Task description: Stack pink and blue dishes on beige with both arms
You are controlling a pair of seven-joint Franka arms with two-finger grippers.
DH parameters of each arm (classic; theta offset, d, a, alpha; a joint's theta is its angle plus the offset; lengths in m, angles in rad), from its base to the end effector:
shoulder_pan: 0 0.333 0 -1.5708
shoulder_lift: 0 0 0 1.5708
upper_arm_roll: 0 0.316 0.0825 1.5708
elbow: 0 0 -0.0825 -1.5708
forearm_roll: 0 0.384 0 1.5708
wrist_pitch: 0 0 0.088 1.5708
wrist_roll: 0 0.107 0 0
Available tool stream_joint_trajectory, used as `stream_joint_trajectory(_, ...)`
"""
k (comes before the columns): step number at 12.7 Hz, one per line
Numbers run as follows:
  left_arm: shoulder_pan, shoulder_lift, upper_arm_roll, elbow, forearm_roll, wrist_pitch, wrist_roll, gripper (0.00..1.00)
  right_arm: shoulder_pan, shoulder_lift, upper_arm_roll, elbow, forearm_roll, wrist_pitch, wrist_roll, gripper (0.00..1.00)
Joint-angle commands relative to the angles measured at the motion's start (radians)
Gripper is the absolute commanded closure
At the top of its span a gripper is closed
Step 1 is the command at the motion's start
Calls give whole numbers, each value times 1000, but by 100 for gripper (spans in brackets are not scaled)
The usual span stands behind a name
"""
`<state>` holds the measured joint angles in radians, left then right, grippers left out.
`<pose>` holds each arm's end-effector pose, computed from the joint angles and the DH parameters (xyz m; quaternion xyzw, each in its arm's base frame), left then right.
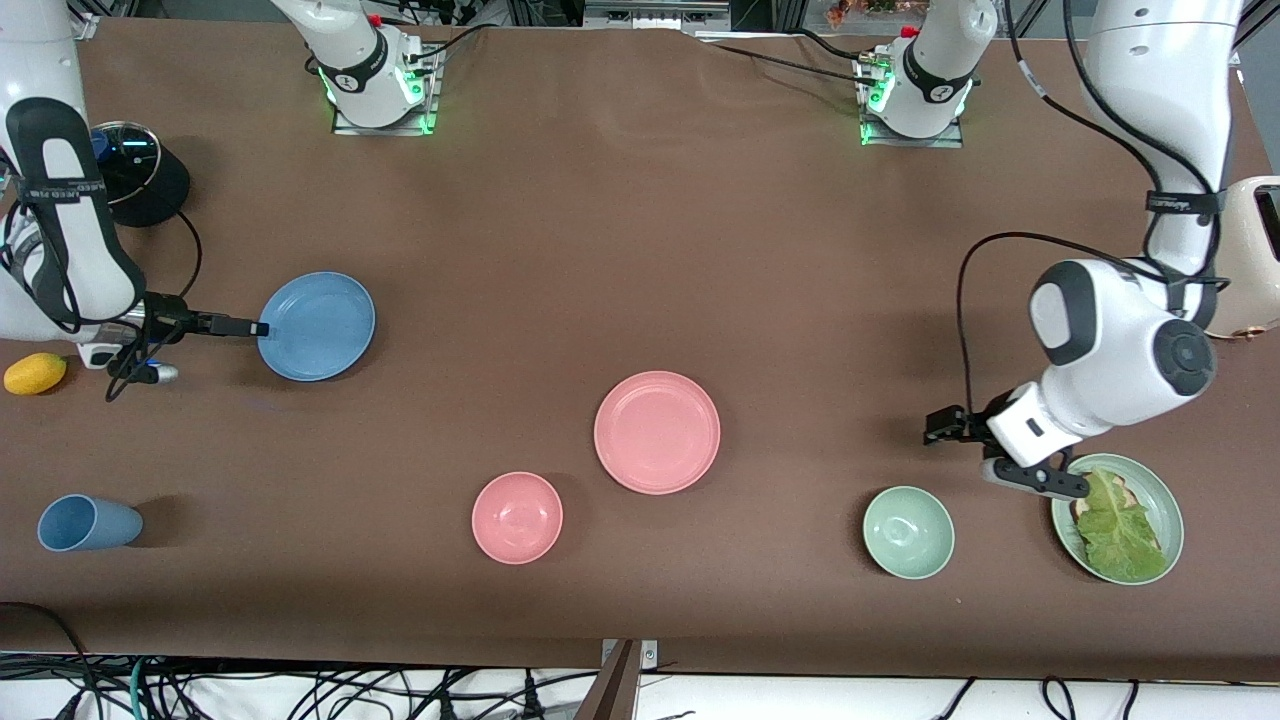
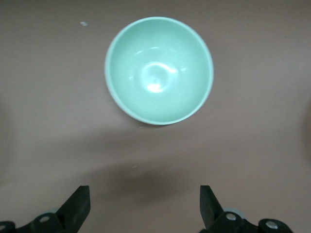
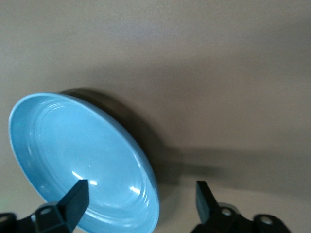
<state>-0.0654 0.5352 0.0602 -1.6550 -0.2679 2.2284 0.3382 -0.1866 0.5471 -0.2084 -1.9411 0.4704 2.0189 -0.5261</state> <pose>0.6852 -0.0166 0.3046 0.9909 -0.0956 0.0351 0.0875 0.5363 -0.1947 0.1774 -0.9649 0.0806 0.1364 0.2095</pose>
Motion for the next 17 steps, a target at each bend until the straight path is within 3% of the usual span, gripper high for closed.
stream_joint_trajectory(1, 15, -23, 35, 42, 33, -103, 61, 1, -16, 25, 12, 13, 54, 0, -41, 22)
stream_joint_trajectory(2, 13, -23, 59, 79, 33, -166, 65, 1, -16, 36, 12, 16, 54, 3, -41, 31)
stream_joint_trajectory(3, 13, -23, 72, 122, 32, -232, 64, 1, -16, 37, 12, 18, 54, 6, -43, 47)
stream_joint_trajectory(5, 13, -23, 79, 182, 32, -329, 53, 1, -16, 39, 12, 18, 53, 6, -46, 89)
stream_joint_trajectory(6, 12, -26, 92, 199, 30, -360, 53, 1, -16, 48, 12, 22, 53, 6, -55, 99)
stream_joint_trajectory(11, 9, -89, 95, 218, 32, -450, -25, 0, -4, 27, 21, 56, 47, -49, -72, 100)
stream_joint_trajectory(14, 4, -151, 95, 219, 32, -544, -76, 0, 25, 24, 38, 195, 36, -230, -63, 100)
stream_joint_trajectory(17, -5, -211, 101, 219, 56, -613, -108, 0, 140, 16, 40, 301, 21, -313, 18, 100)
